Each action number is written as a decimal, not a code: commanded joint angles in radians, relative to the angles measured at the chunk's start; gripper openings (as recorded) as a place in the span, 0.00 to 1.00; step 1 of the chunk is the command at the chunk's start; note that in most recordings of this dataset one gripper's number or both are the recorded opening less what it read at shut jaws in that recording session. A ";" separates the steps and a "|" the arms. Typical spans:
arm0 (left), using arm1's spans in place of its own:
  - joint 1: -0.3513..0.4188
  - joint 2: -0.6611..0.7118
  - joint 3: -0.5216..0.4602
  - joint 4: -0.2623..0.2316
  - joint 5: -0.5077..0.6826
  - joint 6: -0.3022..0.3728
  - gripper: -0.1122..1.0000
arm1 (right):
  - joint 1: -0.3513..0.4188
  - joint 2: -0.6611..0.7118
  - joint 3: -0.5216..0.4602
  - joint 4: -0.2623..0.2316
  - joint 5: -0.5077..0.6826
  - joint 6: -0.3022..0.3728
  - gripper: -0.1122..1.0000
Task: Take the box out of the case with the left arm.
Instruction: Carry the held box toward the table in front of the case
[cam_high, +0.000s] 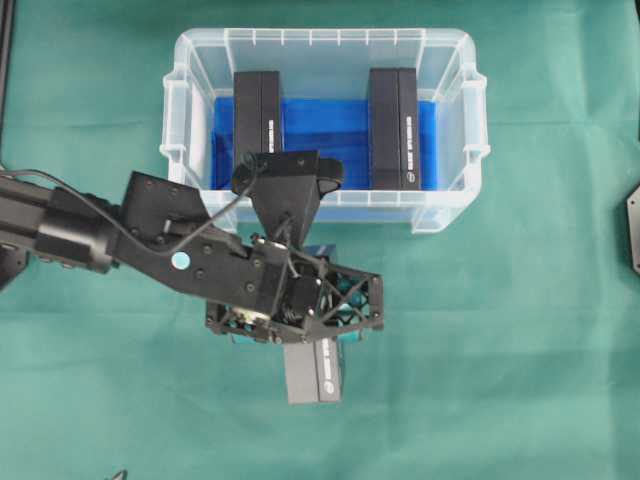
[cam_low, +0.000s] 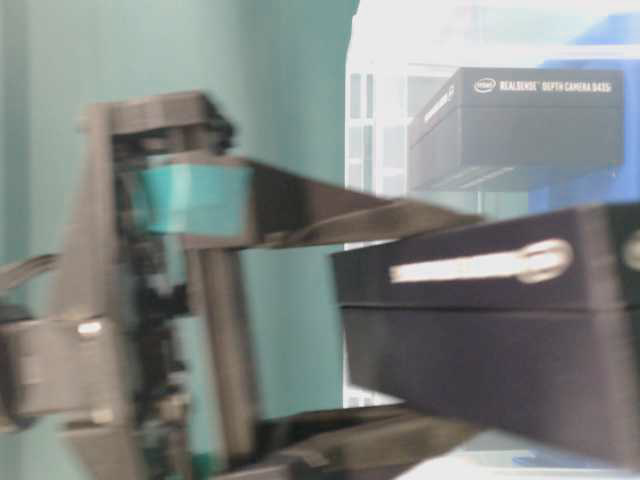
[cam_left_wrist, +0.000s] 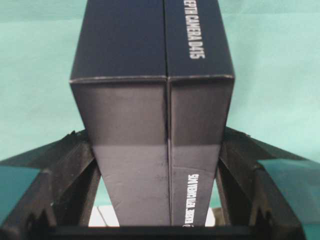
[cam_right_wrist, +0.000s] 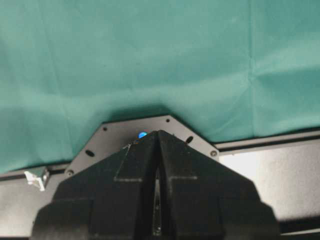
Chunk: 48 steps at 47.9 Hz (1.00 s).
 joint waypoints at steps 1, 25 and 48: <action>-0.003 -0.008 0.005 -0.003 -0.041 0.003 0.63 | -0.002 -0.002 -0.021 -0.002 0.000 0.002 0.10; -0.003 0.026 0.123 -0.023 -0.192 0.003 0.63 | -0.002 0.002 -0.020 -0.002 -0.003 0.002 0.10; 0.003 0.025 0.118 -0.037 -0.193 0.009 0.63 | -0.002 0.003 -0.021 -0.002 0.000 0.002 0.10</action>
